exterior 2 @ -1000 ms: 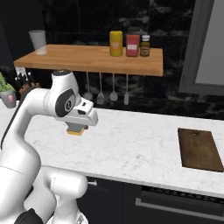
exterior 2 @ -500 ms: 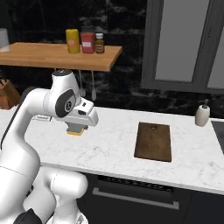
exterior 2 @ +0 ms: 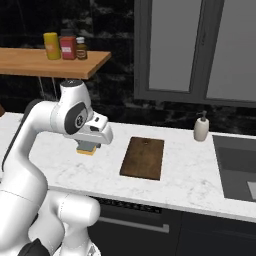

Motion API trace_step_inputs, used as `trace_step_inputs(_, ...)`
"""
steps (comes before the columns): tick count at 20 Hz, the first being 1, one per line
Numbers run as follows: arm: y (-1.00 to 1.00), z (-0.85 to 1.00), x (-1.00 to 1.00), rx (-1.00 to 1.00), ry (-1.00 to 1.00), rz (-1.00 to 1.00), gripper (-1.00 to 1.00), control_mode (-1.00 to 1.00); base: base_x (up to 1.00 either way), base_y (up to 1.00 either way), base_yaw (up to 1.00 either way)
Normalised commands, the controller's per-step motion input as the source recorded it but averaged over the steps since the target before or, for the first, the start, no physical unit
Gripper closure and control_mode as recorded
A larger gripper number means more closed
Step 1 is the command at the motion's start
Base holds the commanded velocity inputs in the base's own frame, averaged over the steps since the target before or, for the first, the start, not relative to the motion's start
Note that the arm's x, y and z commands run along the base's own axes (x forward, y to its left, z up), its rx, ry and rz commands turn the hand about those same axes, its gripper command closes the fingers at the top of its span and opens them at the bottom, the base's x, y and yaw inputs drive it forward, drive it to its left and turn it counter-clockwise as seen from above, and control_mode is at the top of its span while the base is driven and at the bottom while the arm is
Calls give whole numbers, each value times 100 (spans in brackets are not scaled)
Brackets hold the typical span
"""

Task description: Pick up the sponge from the counter and clean the cutting board by briefly scrubbing or pressing down on the cutting board. Once finished, release the sponge.

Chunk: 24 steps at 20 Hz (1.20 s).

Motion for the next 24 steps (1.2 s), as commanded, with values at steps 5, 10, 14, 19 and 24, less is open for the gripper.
trace_step_inputs(5,0,0,0,0,0,0,100,100,6,-47,0)
trace_step_inputs(10,0,0,0,0,0,0,100,100,5,-43,0)
trace_step_inputs(14,0,0,0,0,0,0,100,100,21,-24,0)
trace_step_inputs(19,0,0,0,0,0,0,100,100,20,-27,0)
trace_step_inputs(24,0,0,0,0,0,0,100,100,10,-22,0)
